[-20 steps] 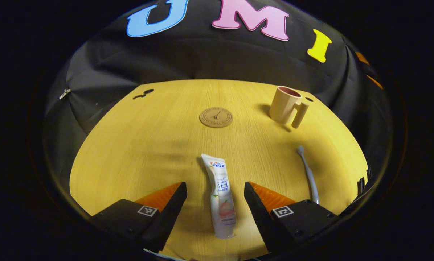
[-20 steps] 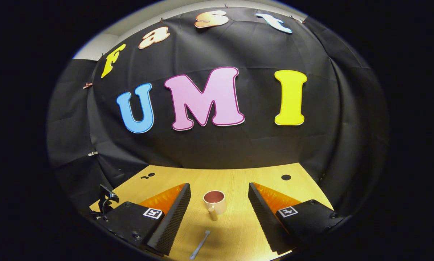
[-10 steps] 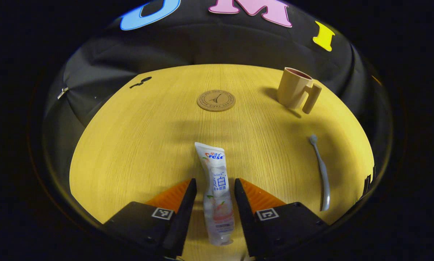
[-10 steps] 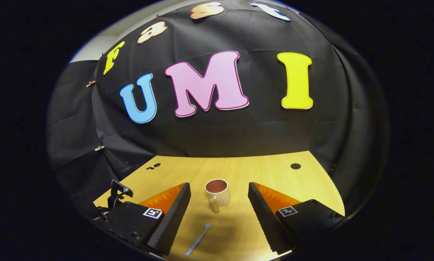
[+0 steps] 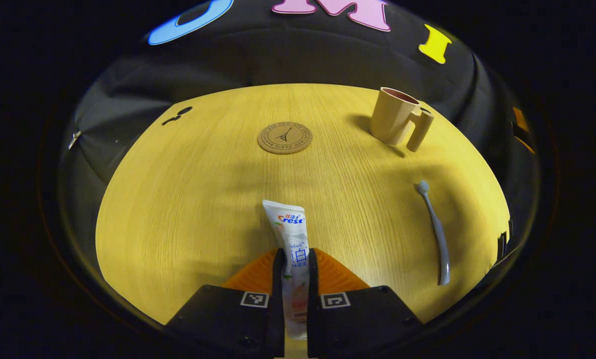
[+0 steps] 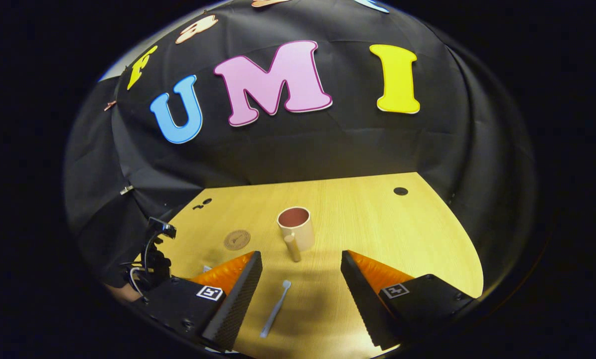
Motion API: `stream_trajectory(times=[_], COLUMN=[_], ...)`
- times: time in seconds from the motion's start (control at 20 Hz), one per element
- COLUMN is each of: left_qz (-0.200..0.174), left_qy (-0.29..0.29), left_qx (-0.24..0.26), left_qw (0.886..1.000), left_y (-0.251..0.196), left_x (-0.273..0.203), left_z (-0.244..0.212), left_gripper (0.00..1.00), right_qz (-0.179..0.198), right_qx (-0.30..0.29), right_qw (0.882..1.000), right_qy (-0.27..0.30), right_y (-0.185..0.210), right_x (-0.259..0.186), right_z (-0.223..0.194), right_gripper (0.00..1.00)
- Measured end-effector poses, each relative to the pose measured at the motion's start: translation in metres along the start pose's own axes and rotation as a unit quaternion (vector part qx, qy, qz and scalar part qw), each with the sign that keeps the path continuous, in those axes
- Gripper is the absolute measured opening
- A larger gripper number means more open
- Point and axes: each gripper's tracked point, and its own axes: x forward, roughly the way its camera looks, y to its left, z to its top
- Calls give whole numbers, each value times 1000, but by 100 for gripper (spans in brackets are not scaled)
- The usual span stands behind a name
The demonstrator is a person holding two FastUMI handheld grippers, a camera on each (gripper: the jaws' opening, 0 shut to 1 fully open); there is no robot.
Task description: Put the toothbrush and toothpaste on the desktop into the cup, then pick up the cup and place it on the coaster on the desktop.
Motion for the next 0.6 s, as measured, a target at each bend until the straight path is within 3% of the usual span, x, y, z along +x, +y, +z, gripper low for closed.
stream_trajectory(times=[0.3,0.6], left_qz=[-48,-60], left_qy=[-32,-54], left_qx=[20,30], left_qw=[998,996], left_y=[2,24], left_x=[-33,-70], left_z=[12,11], left_gripper=[23,23], right_qz=[-37,-69], right_qx=[10,-15], right_qw=[998,992], right_qy=[59,109], right_y=[17,34], right_x=[20,41], right_z=[-45,-87], right_gripper=[98,98])
